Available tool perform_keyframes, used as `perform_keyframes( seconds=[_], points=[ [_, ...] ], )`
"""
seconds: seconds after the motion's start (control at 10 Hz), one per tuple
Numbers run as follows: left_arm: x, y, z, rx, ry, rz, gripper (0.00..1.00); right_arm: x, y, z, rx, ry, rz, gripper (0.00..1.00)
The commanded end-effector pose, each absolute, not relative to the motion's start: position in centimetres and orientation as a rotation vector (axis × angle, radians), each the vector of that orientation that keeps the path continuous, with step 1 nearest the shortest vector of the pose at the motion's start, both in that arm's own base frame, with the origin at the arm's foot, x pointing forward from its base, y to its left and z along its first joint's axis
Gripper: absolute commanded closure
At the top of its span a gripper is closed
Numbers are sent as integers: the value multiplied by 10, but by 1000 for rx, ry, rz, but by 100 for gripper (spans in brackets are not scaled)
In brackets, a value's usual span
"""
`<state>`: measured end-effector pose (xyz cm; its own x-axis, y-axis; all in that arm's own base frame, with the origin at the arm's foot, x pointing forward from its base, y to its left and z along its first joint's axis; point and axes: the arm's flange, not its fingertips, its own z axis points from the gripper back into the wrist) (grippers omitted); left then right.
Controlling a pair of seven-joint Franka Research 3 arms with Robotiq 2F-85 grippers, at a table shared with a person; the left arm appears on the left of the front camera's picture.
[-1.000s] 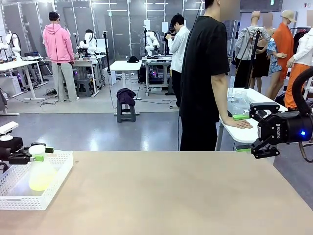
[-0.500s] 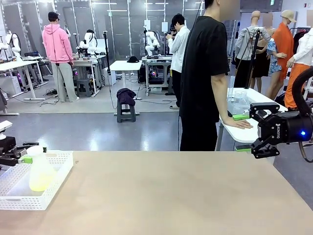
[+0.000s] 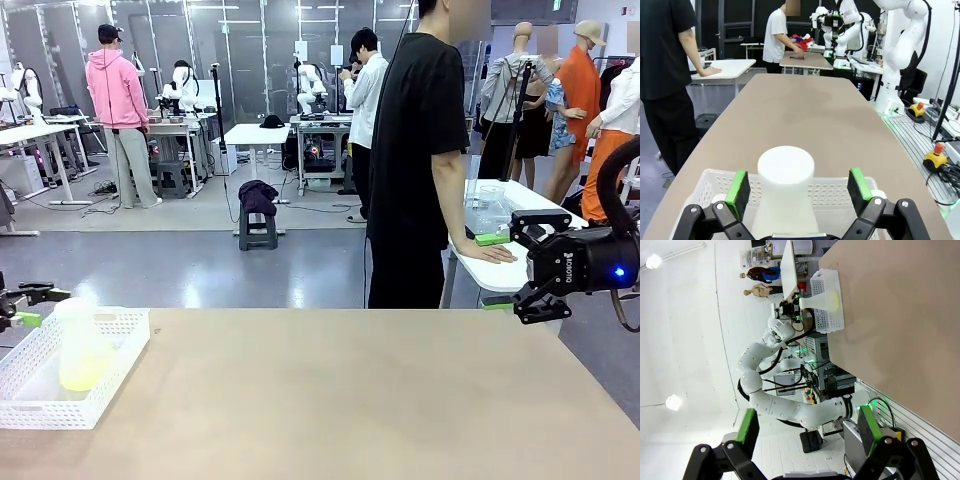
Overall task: Prepare the solutions needed for the experiment.
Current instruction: When the human places the Big flask in the center of the table, pick up the Big flask and place it in the left Organizing basket.
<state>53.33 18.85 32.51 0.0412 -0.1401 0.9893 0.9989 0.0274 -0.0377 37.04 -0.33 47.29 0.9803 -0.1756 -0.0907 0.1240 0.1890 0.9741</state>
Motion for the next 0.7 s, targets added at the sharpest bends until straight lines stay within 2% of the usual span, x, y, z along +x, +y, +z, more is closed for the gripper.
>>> perform_keyframes(
  seconds=[0.0,0.3,0.6],
  points=[
    [516,188,335,-1077,-1094,-1239,0,371,-3,474,1376,-51,-203,0],
    [511,195,355,-1019,-1103,-1217,0,371,-3,474,1376,-51,-203,0],
    [521,198,346,-1068,-1113,-1224,0,371,-3,474,1376,-51,-203,0]
  ],
)
